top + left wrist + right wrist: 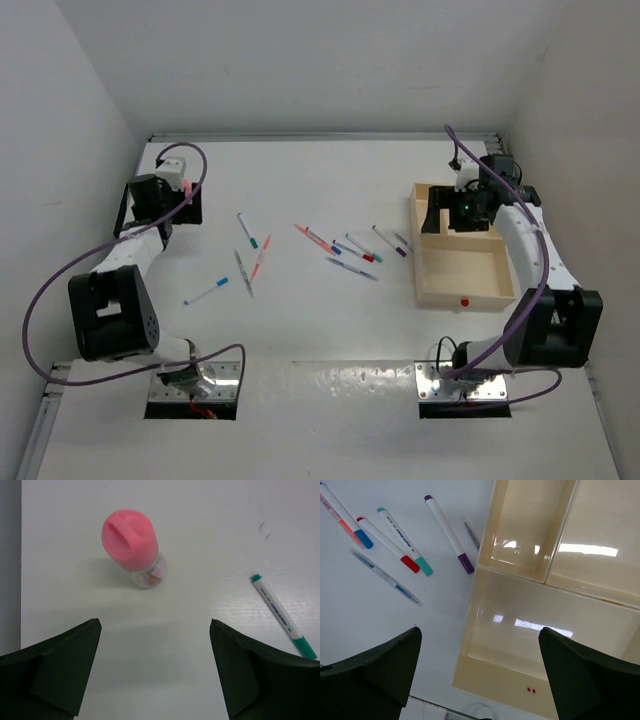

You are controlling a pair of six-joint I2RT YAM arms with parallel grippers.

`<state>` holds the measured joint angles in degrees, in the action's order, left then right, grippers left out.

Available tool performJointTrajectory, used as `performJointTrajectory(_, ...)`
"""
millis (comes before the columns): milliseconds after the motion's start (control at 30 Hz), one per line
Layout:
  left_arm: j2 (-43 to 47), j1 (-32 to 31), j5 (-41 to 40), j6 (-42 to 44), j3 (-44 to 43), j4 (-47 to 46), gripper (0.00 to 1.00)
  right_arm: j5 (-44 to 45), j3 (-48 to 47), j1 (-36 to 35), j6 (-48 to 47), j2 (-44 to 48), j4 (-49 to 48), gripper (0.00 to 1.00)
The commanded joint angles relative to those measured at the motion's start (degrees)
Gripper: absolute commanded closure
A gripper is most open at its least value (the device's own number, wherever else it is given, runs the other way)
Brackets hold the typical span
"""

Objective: Sort the stationery into containers
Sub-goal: Grab a piece of stationery with the left arm

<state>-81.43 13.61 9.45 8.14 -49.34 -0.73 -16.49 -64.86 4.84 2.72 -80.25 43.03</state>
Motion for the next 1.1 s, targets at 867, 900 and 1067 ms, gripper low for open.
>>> performJointTrajectory(867,-22.73,1.42,7.84,-8.84,-13.41,-19.31,0.76,0.85,-11.25,-6.95,-0.26,-8.61,0.58,0.07)
performJointTrajectory(900,-20.72,1.42,9.17,-9.02,-13.24,-19.05,0.82,-0.11,-11.25,-7.12,-0.35,-8.09,0.05,0.07)
performJointTrajectory(1067,-10.28,1.42,26.17,-18.65,-14.73,-14.04,0.92,-3.63,-11.16,-10.63,-1.48,-3.96,-4.7,0.09)
